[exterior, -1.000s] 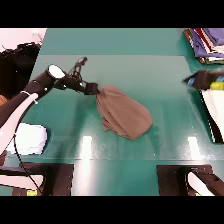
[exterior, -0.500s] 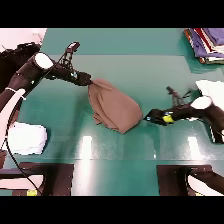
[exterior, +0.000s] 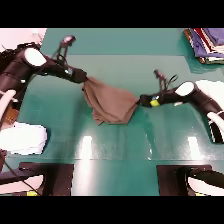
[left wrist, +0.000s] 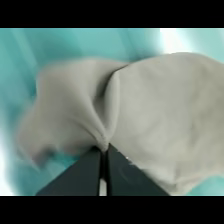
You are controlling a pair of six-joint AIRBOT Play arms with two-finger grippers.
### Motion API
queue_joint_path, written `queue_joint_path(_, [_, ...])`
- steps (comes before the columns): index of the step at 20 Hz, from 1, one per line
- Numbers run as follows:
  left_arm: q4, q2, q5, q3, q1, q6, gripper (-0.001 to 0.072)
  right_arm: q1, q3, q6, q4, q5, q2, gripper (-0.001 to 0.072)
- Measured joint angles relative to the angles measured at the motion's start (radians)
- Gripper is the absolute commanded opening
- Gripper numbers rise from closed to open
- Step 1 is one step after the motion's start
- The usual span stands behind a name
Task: Fold the shirts.
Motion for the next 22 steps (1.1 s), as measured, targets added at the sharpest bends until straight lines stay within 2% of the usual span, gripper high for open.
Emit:
queue_joint_path(5, [0.068, 0.252, 0.003, 0.139, 0.0, -0.009, 0.0028, -0.101, 0.241, 0.012, -0.106, 0.098, 0.211, 0.0014])
queue_joint_path(9, [0.058, 0.439, 0.002, 0.255, -0.001, -0.025, 0.0027, -0.155, 0.415, 0.015, -0.137, 0.173, 0.37, 0.0014])
queue_joint_path(13, [0.029, 0.539, -0.018, 0.307, -0.001, -0.041, 0.0027, -0.177, 0.534, 0.039, -0.182, 0.226, 0.468, 0.0014])
queue_joint_path(18, [0.018, 0.52, -0.12, 0.266, 0.0, -0.071, 0.0027, -0.184, 0.581, 0.09, -0.222, 0.28, 0.455, 0.0014])
queue_joint_path(22, [0.021, 0.429, -0.171, 0.105, 0.0, -0.081, 0.0028, -0.185, 0.59, 0.137, -0.233, 0.378, 0.284, 0.0014])
